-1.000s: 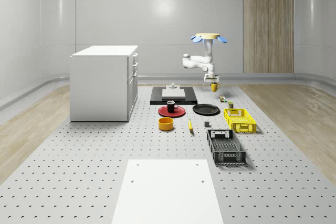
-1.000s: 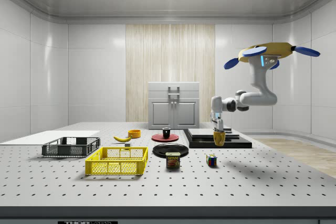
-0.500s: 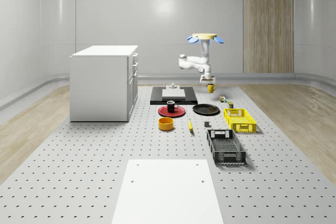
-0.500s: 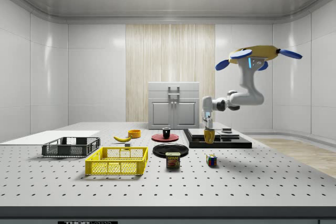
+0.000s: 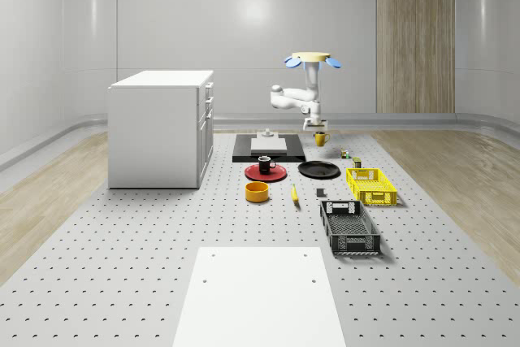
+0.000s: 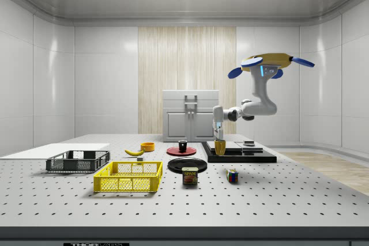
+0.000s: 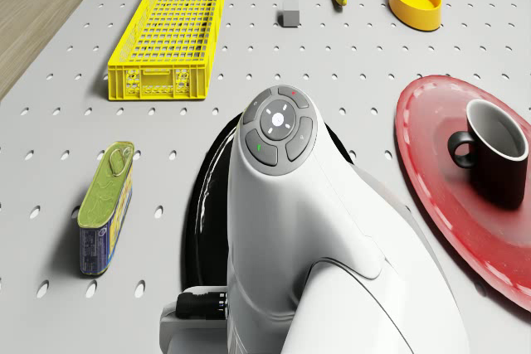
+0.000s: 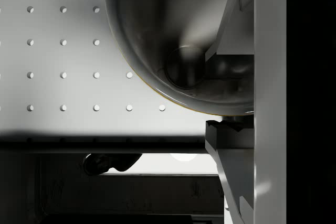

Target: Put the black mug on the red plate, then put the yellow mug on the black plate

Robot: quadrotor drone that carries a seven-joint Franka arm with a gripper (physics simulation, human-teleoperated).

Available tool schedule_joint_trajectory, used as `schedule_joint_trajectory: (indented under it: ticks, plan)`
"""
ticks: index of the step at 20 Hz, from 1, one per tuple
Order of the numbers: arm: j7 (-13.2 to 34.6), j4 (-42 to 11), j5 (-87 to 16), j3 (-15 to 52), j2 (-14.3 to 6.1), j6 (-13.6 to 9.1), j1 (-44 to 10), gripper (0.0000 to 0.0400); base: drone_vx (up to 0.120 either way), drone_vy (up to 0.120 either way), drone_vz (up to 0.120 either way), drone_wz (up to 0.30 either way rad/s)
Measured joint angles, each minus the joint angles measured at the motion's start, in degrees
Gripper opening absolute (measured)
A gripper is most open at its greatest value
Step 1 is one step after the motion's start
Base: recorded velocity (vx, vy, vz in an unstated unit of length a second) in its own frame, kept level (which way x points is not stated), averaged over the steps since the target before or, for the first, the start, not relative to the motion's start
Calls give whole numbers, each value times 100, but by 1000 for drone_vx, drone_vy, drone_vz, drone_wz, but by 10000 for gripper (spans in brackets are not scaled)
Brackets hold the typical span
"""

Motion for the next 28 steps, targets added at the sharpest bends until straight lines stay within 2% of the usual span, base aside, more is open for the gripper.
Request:
schedule_joint_trajectory:
  ticks: [16,21,24,28]
  plan:
    - [5,1,14,3,-36,33,-7,110,120,0,0,0]
    - [6,2,18,4,-44,41,-9,110,120,-8,-120,0]
    - [7,2,20,4,-49,46,-10,110,120,-120,-107,0]
    - [8,2,22,4,-55,51,-11,110,120,-80,0,0]
